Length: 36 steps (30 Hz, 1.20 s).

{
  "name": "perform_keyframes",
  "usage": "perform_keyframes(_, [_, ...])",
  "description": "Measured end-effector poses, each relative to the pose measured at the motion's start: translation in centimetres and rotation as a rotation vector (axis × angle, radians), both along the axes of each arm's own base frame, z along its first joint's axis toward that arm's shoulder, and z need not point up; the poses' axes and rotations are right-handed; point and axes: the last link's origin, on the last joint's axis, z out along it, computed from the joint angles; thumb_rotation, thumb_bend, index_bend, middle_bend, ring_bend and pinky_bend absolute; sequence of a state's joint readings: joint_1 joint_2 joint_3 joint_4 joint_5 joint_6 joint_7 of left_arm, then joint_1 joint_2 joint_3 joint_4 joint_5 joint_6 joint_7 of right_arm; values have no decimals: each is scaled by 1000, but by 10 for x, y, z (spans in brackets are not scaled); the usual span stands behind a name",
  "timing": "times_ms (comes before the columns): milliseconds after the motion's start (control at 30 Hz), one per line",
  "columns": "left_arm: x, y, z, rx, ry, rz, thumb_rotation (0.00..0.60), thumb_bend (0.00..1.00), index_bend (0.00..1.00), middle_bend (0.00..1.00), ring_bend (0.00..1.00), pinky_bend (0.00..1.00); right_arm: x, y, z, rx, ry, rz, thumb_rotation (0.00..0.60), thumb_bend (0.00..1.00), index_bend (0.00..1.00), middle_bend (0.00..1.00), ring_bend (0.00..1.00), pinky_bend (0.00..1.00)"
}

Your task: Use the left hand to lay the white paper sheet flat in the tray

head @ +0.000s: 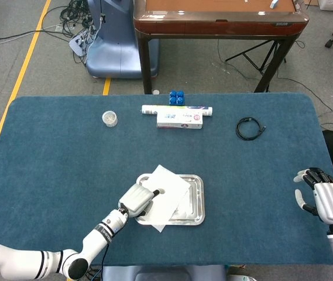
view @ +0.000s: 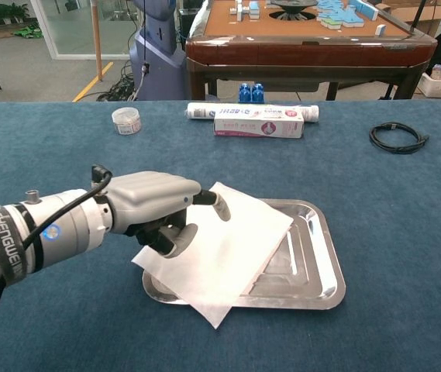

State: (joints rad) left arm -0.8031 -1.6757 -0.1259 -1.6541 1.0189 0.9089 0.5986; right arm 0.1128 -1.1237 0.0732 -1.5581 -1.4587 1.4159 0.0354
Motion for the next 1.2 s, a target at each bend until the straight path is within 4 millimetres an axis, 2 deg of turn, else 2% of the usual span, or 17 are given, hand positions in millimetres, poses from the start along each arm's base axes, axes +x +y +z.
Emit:
perform_keyframes(400, [0,11,-11,58,87,47,600,692,199,1000,1000,1000,0,0,1,-1,-3,-2,600,451,414,334,193,289])
perform_keyframes(867, [1,6,-21,80,165,-24,600,692,198,1000,1000,1000,0,0,2,-3,-4,-2,600,452,414,334,193,289])
perform_keyframes(1200, [5,0,-26,56,153,-76,600,692,199,1000,1000,1000,-1,0,2,-3,-5,-4,600,452,414,334,193,289])
